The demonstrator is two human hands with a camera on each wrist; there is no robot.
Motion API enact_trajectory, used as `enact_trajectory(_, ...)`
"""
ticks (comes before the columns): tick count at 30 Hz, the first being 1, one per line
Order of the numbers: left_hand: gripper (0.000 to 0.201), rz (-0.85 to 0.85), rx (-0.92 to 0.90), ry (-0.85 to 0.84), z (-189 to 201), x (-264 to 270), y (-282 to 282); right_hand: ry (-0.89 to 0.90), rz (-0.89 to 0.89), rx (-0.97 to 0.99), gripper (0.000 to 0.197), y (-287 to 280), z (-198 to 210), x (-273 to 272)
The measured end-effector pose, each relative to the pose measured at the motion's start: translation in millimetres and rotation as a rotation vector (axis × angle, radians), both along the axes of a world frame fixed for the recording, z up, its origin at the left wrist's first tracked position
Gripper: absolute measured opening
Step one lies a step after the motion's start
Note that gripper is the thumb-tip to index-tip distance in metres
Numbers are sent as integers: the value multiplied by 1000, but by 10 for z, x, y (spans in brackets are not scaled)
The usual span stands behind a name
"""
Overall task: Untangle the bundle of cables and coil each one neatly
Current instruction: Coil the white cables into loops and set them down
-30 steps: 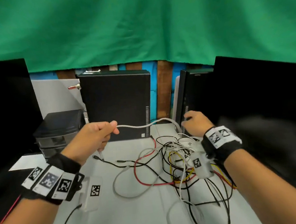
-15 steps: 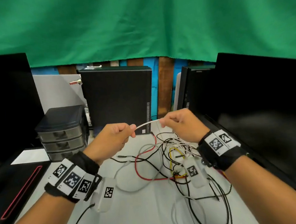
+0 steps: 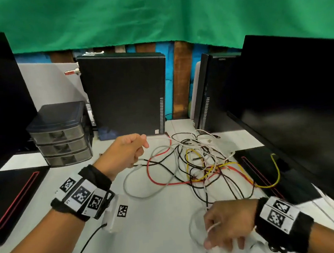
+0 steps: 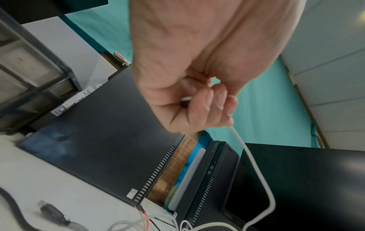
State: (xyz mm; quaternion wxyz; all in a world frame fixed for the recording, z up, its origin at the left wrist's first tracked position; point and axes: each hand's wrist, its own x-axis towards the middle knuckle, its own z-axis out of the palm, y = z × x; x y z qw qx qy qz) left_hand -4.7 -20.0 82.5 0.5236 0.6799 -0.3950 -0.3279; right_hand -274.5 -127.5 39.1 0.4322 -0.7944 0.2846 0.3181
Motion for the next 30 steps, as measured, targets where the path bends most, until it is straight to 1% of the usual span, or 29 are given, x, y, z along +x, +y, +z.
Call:
enact_trajectory(1, 32, -7, 2, 2, -10, -36, 1, -3, 1, -43, 39, -10, -75, -12)
enact_trajectory(2, 32, -8, 9, -3, -23, -77, 0, -43, -27, -78, 39, -58, -134, 3)
enact_trajectory(4, 33, -8, 16, -13, -58, -170, -3, -179, -92, -182, 36, -223, -232, 102)
enact_trajectory(6, 33, -16, 4, 16, -115, -246, 4, -333, -118, -348, 23, -427, -295, 241)
enact_trajectory(7, 33, -5, -6, 43, -158, -270, 13, -371, -140, -390, 16, -520, -317, 308)
enact_trajectory(8, 33, 22, -19, 67, -207, -280, 19, -381, -146, -408, 14, -600, -312, 363)
enact_trajectory(9, 33, 67, -30, 83, -256, -283, 22, -359, -129, -432, 24, -659, -266, 386)
enact_trajectory(11, 33, 177, -37, 93, -350, -244, 19, -297, -77, -485, 51, -707, -57, 352)
enact_trajectory(12, 32, 225, -32, 103, -388, -215, 15, -308, -69, -501, 59, -694, 94, 312)
enact_trajectory(13, 31, 263, -26, 124, -408, -199, 13, -348, -81, -506, 61, -666, 248, 262)
enact_trajectory(14, 30, 283, -21, 151, -415, -196, 12, -426, -115, -509, 58, -620, 386, 211)
enact_trajectory(15, 29, 281, -11, 178, -413, -219, 13, -535, -160, -523, 51, -548, 512, 160)
enact_trajectory(17, 29, 194, 38, 205, -376, -371, 27, -816, -278, -567, 35, -373, 634, 101)
enact_trajectory(18, 30, 122, 65, 198, -351, -497, 34, -938, -322, -558, 34, -262, 638, 96)
enact_trajectory(19, 30, 48, 88, 180, -325, -646, 44, -1024, -336, -534, 37, -141, 589, 107)
enact_trajectory(21, 31, -74, 97, 171, -262, -923, 65, -1123, -330, -468, 40, 84, 379, 168)
enact_trajectory(22, 32, -108, 87, 201, -227, -1018, 79, -1162, -338, -431, 37, 167, 251, 202)
enact_trajectory(25, 37, -129, 46, 384, -86, -1106, 143, -1292, -421, -297, 25, 255, 9, 264)
enact_trajectory(28, 34, -152, -58, 580, 71, -1062, 196, -1370, -590, -216, 20, 192, 15, 263)
enact_trajectory(30, 29, -172, -159, 654, 148, -1040, 211, -1390, -664, -202, 21, 164, 29, 280)
